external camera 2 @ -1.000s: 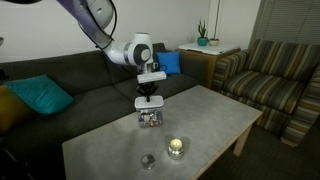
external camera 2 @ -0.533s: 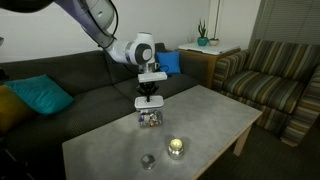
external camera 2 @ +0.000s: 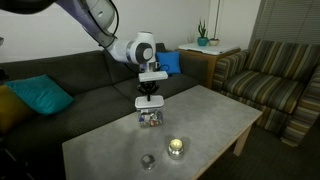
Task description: Press down on the white lid and remove the lid from the clear food container
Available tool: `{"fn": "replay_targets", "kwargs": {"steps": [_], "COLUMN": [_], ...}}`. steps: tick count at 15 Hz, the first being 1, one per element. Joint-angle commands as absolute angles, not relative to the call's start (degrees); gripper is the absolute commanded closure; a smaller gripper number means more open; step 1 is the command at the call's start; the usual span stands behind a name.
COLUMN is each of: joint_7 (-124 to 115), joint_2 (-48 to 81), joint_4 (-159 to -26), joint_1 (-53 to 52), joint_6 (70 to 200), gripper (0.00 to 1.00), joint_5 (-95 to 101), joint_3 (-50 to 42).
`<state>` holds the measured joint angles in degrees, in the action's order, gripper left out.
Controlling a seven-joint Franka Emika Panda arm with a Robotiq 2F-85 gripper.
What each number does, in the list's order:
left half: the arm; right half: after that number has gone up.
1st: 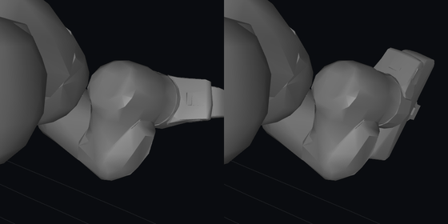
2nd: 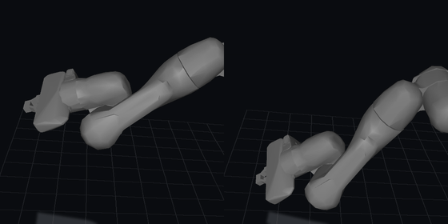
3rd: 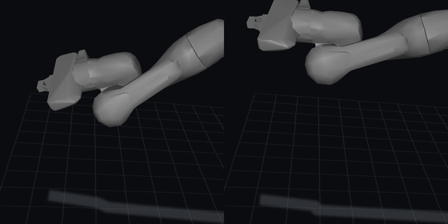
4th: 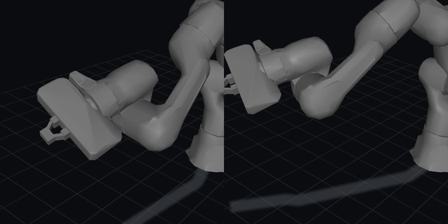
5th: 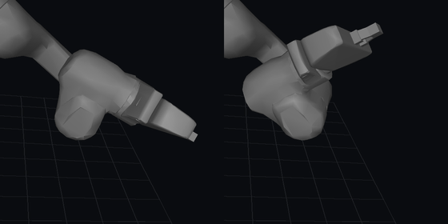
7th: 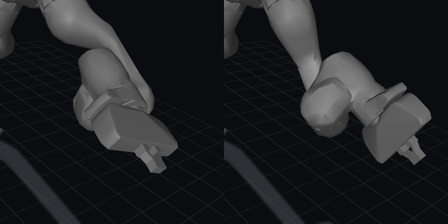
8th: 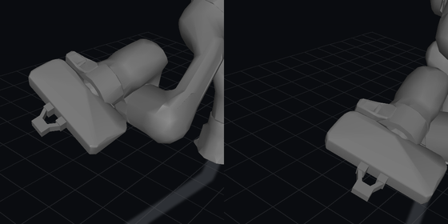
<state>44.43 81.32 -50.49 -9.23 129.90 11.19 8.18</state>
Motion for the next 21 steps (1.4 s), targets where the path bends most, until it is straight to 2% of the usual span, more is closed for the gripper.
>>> {"fn": "replay_targets", "kwargs": {"steps": [1,8,9,10,20,21], "joint_7": [45.6,45.7,45.8,45.8,46.3,46.4], "joint_2": [77.4,70.2,69.6,68.9,68.8,69.1], "joint_4": [-54.5,-60.7,-61.4,-62.4,-67.7,-67.8], "joint_1": [-8.9,-8.7,-8.6,-8.6,-7.9,-7.8], "joint_6": [131.6,133.7,134.2,134.6,138.6,138.5], "gripper": [1.00,1.00,0.74,0.73,0.03,0.01], "joint_5": [12.5,15.5,15.6,15.8,14.8,14.7], "joint_3": [7.7,7.2,7.3,7.4,8.3,8.3]}}
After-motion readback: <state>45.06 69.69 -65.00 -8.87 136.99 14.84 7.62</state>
